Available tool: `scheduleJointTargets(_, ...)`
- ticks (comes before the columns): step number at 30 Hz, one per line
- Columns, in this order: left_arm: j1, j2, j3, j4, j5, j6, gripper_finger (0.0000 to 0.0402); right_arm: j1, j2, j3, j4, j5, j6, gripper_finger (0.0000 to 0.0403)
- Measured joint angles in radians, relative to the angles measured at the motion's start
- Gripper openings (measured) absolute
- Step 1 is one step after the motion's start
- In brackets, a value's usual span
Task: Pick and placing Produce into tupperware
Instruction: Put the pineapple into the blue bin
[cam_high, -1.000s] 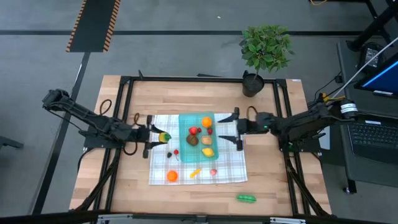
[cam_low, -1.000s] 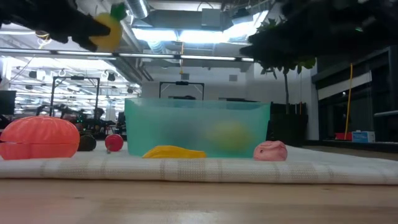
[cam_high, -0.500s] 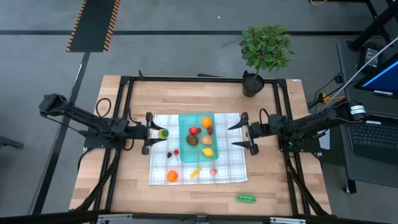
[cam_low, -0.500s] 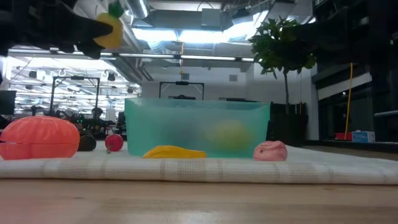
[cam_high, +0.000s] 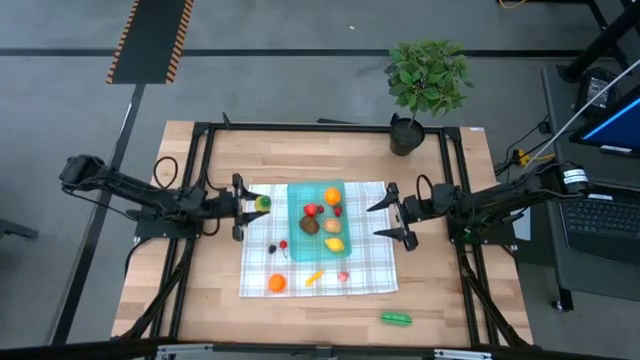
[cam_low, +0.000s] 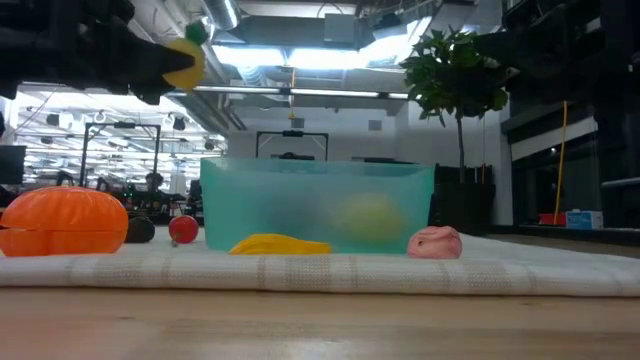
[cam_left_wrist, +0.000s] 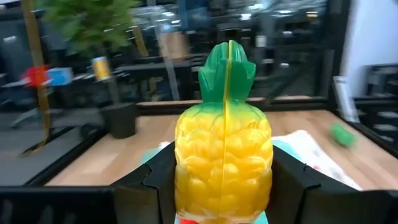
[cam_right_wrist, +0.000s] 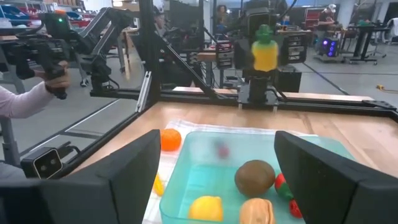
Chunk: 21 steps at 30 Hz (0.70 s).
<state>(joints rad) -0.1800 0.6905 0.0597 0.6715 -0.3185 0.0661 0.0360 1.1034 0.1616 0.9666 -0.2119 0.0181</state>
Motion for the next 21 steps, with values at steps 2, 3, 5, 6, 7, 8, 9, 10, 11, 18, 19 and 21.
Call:
scheduleJointTargets(2,0.01,0.004,0.0,-0.001,-0.05,-0.02,0.0165,0.0,0.0,0.0,-0.002,0.0,-0.001,0.0315)
scheduleJointTargets(3,0.015,0.004,-0.001,-0.001,-0.066,-0.03,0.0165,0.0,0.0,0.0,-0.002,0.0,-0.001,0.0315)
scheduleJointTargets(5,0.024,0.004,-0.001,0.001,-0.07,-0.031,0.0165,0.0,0.0,0.0,-0.002,0.0,0.0,0.0315)
scheduleJointTargets(6,0.028,0.004,-0.001,0.0,-0.07,-0.032,0.0165,0.0,0.0,0.0,-0.002,0.0,0.0,0.0315)
scheduleJointTargets(7,0.032,0.004,-0.001,0.0,-0.069,-0.033,0.0165,0.0,0.0,0.0,-0.001,0.0,0.0,0.0315)
scheduleJointTargets(8,0.036,0.004,-0.001,0.0,-0.069,-0.033,0.0165,0.0,0.0,0.0,-0.001,0.0,0.0,0.0315)
scheduleJointTargets(9,0.04,0.004,-0.001,0.0,-0.07,-0.033,0.0165,0.0,0.0,0.0,-0.001,0.0,0.0,0.0315)
scheduleJointTargets(10,0.044,0.004,-0.001,0.0,-0.07,-0.034,0.0165,0.0,0.0,0.0,-0.001,0.0,0.0,0.0315)
scheduleJointTargets(11,0.048,0.004,-0.001,0.0,-0.07,-0.036,0.0165,0.0,0.0,0.0,-0.001,0.0,0.0,0.0315)
scheduleJointTargets(18,0.082,0.008,-0.001,0.001,-0.07,-0.06,0.0165,0.0,0.0,0.0,0.001,0.001,0.004,0.0315)
scheduleJointTargets(19,0.089,0.015,0.002,0.0,-0.07,-0.06,0.0165,0.0,0.0,0.0,0.002,0.001,0.004,0.0315)
scheduleJointTargets(21,0.104,0.039,0.014,-0.003,-0.069,-0.064,0.0165,0.0,0.0,0.0,0.003,0.005,0.003,0.0315)
